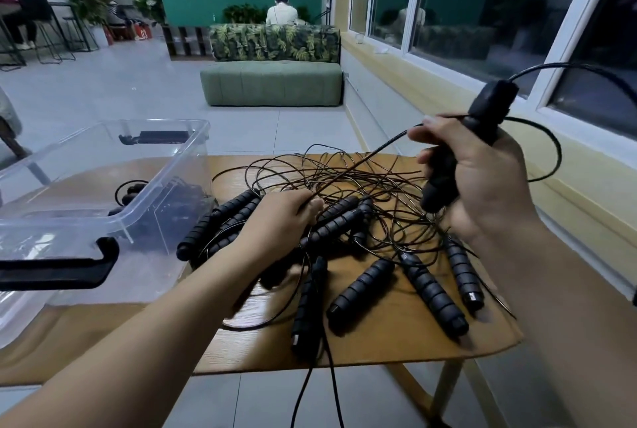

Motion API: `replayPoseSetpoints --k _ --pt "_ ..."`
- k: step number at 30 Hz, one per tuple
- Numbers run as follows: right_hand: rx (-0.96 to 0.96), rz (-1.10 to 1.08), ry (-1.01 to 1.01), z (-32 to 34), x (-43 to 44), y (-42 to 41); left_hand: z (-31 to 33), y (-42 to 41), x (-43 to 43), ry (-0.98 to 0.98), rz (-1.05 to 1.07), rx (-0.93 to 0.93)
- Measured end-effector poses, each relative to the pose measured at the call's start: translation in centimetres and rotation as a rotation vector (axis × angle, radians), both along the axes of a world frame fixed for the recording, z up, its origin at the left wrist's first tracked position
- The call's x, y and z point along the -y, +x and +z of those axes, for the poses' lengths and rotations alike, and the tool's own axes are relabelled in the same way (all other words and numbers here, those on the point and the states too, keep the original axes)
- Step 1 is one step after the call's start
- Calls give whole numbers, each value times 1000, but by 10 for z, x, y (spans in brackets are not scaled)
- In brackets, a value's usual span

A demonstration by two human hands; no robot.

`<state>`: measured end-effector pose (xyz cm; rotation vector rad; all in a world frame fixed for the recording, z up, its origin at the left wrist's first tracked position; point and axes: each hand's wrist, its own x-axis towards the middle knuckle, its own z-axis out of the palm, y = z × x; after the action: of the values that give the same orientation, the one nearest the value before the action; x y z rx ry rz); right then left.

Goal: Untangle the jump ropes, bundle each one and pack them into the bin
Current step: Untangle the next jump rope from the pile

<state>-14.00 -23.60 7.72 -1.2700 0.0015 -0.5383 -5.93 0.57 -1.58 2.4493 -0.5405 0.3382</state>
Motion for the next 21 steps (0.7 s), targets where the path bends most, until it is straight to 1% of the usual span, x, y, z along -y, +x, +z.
replayPoseSetpoints --k 3,5,9,12,17,21 --pt "-20 35 -13 -5 -4 2 3 0 1 11 14 -20" --pt "-42 83 -77 -10 -10 1 9 -4 5 -1 11 -3" --pt "-110 163 -217 -24 -25 3 25 -22 19 31 -11 108" --pt "-149 207 -337 -38 -36 7 31 -35 29 94 -54 163" --pt "-143 191 -368 -46 -44 8 27 -41 32 31 -124 120" --pt "-78 168 -317 -30 -40 0 11 -27 25 10 -111 10"
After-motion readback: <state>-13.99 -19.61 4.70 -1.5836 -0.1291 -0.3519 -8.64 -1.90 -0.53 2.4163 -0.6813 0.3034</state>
